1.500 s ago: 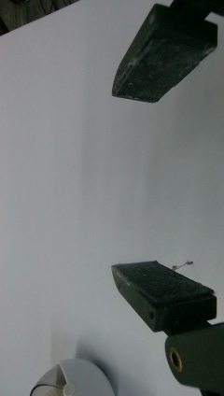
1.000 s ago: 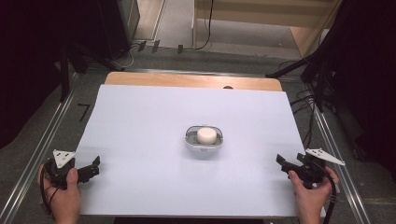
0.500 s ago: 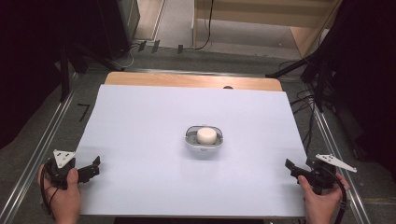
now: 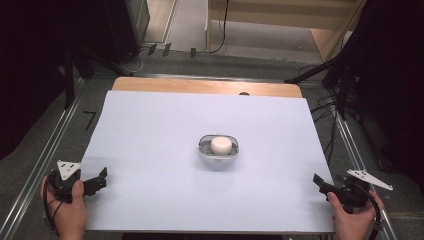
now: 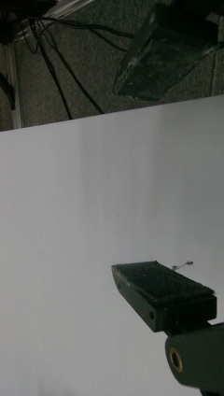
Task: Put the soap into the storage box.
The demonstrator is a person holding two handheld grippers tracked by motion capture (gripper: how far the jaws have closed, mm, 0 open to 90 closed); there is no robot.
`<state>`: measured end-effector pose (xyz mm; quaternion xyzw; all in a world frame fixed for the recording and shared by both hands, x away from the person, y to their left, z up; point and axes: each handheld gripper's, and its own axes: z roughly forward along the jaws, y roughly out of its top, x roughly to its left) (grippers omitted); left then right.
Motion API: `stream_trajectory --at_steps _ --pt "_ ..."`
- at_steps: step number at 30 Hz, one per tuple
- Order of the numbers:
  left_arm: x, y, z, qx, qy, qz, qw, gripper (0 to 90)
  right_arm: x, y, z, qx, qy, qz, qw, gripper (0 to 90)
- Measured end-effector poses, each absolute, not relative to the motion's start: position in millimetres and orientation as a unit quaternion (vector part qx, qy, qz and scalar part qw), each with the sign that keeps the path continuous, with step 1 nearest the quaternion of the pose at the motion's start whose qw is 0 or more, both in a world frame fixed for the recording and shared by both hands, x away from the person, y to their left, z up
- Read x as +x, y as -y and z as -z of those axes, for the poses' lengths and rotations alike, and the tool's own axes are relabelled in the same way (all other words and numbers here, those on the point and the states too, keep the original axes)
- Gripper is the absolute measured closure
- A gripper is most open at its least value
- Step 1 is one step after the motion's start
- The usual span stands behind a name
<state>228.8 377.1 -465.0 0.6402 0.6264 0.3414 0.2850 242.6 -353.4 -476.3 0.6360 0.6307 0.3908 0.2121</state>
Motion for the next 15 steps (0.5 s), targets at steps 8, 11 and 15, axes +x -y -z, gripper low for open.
stream_trajectory --at_steps 8,11,15 --pt "229 -377 465 0.641 -0.626 -0.342 0.283 2.0 236 363 479 0.639 -0.630 -0.388 0.212 13.0" --pt "229 -377 465 0.642 -0.626 -0.342 0.283 2.0 234 366 481 0.639 -0.629 -0.389 0.209 13.0" --pt "228 -377 465 0.642 -0.625 -0.343 0.283 2.0 233 366 483 0.641 -0.627 -0.391 0.205 13.0"
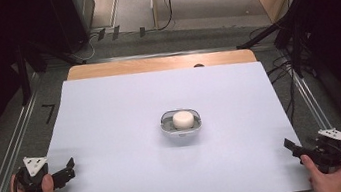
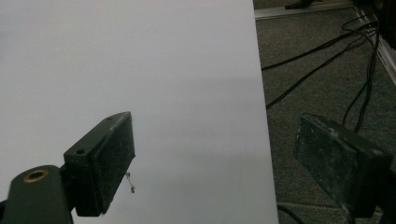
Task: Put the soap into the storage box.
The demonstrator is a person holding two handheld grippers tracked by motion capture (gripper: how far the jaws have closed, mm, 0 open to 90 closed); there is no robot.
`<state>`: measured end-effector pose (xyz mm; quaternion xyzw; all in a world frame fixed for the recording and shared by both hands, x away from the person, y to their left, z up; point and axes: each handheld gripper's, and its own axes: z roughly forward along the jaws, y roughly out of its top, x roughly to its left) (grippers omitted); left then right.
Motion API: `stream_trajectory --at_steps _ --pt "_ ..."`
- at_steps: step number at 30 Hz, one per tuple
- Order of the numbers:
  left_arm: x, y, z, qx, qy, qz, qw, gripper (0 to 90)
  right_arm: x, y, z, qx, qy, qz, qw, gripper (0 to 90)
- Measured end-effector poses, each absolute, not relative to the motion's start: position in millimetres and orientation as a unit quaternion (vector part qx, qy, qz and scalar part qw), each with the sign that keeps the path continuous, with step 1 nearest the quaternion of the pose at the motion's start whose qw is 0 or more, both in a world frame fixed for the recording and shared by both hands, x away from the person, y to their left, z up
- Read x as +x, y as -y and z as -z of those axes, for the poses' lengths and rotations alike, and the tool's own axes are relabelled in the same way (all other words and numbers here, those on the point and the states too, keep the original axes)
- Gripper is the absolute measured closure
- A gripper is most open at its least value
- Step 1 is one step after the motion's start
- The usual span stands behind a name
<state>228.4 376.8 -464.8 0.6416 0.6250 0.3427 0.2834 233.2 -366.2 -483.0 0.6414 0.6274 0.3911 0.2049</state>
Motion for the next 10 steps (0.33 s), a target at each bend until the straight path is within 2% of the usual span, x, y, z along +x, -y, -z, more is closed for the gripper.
stream_trajectory --at_steps 10 --pt "228.5 -377.1 464.8 0.641 -0.625 -0.342 0.284 2.0 232.4 366.5 483.3 0.643 -0.623 -0.396 0.205 13.0"
